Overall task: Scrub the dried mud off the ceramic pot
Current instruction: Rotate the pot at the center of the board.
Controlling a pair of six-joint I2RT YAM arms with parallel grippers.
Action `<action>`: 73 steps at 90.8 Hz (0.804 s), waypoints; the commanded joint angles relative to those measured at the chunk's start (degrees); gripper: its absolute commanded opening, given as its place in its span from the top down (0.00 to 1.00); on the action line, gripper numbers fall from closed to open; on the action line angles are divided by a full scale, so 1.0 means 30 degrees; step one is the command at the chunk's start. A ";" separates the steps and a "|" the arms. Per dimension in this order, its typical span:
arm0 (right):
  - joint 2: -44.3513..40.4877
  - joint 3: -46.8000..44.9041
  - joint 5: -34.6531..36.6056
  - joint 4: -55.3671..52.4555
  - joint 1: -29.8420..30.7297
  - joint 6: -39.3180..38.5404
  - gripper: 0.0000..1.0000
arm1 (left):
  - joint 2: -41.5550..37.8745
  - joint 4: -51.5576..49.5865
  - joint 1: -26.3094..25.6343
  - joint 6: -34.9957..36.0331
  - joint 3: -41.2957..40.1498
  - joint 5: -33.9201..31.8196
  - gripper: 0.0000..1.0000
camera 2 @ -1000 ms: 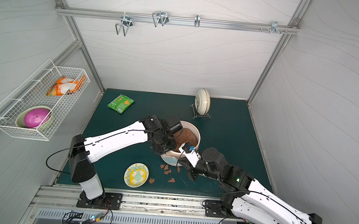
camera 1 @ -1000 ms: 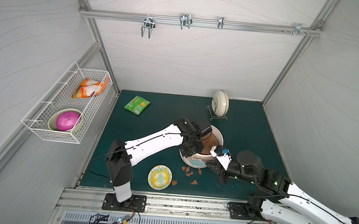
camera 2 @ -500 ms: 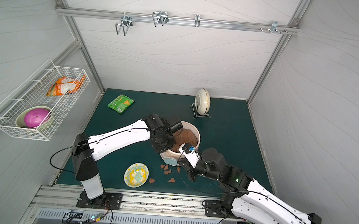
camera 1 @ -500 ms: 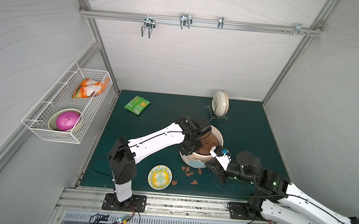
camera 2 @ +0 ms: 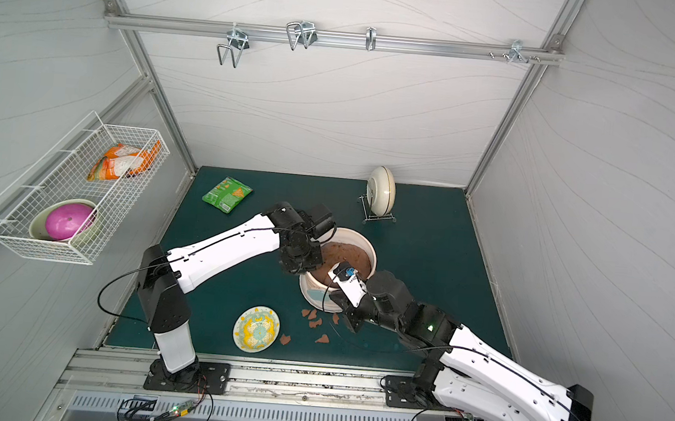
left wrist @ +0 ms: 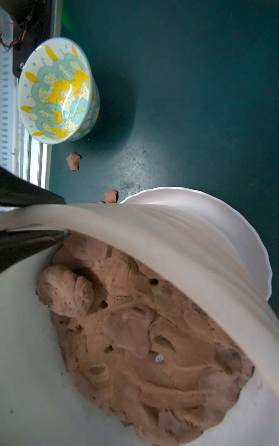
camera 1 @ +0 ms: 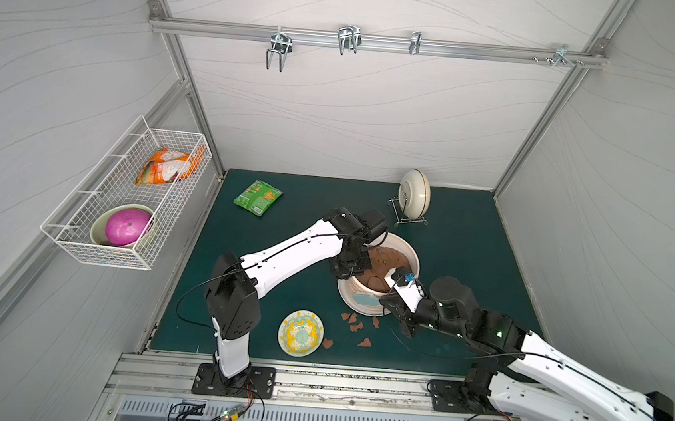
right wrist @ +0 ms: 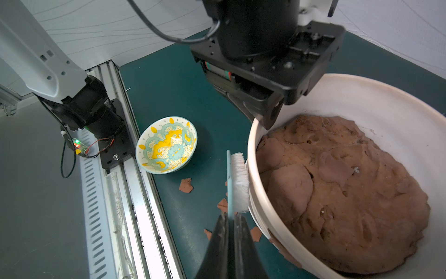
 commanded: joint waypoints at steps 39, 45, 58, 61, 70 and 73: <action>0.1742 0.1545 0.5247 -0.1477 0.1819 -0.0833 1.00 | 0.1975 0.1023 0.0382 0.7307 0.1659 -0.0046 0.93; 0.1791 0.1471 0.5677 -0.1954 0.1965 -0.0724 1.00 | 0.1964 0.1023 0.0366 0.7458 0.1718 -0.0069 0.93; 0.1710 0.1238 0.7050 -0.2821 0.2397 -0.0280 1.00 | 0.1989 0.1067 0.0398 0.7655 0.1721 0.0000 0.93; 0.1750 0.1236 0.7429 -0.3071 0.2443 -0.0088 1.00 | 0.1989 0.1079 0.0394 0.7685 0.1722 0.0046 0.93; 0.1741 0.1219 0.8287 -0.3598 0.2555 0.0494 1.00 | 0.1991 0.1138 0.0404 0.7811 0.1766 0.0162 0.93; 0.1706 0.1208 0.8444 -0.3762 0.2580 0.0742 1.00 | 0.2015 0.1140 0.0398 0.7869 0.1805 0.0190 0.93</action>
